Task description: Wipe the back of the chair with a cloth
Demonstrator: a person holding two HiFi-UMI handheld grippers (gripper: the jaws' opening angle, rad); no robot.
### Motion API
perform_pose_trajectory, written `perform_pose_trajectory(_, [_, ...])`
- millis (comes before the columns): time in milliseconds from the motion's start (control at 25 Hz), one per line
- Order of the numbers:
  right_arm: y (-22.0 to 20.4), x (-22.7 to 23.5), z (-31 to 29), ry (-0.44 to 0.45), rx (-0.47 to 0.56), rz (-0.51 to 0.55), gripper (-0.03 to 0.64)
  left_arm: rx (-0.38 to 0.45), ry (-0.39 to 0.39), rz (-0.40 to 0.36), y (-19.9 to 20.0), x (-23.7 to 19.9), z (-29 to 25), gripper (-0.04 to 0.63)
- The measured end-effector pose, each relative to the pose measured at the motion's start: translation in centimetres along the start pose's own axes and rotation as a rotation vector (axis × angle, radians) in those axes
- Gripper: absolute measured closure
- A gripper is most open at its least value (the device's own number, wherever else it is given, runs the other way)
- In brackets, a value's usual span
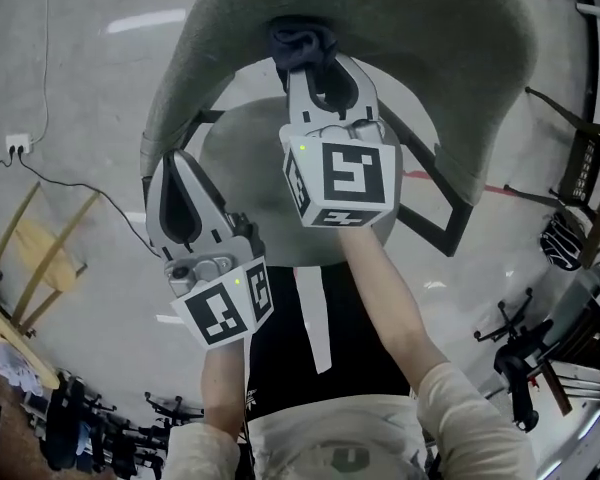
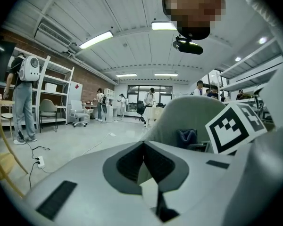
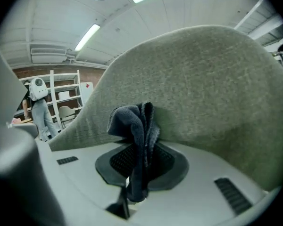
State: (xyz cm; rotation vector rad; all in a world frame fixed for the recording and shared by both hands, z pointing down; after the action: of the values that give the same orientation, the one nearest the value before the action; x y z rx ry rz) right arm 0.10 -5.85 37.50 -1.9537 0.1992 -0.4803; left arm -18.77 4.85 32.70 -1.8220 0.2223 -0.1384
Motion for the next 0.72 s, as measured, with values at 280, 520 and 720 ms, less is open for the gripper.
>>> perform_pose_trajectory(280, [0.4, 4.2, 3.6, -0.26, 0.077, -0.112, 0.558, -0.001, -0.124, -0.035, 0.6, 1.9, -1.0, 0.58])
perform_pose_trajectory(520, [0.2, 6.8, 7.9, -0.488, 0.149, -0.185, 0.558, -0.001, -0.257, -0.064, 0.7, 4.2, -2.0, 0.58])
perform_pose_trajectory(720, [-0.6, 8.0, 11.6, -0.635, 0.186, -0.215, 0.558, 0.002, -0.364, -0.085, 0.7, 6.4, -1.9, 0.58])
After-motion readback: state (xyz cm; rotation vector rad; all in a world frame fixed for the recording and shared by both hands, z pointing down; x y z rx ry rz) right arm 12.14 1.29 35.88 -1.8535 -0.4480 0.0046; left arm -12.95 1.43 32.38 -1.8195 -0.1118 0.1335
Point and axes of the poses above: the fingertips, and each gripper's own axes: z backward along the fingers, x to its right, y out of its top, the point moved 10 cm from there along z, backward along the fingers, and after that the axes turned 11 degrees about y, right-handed, at the moved point
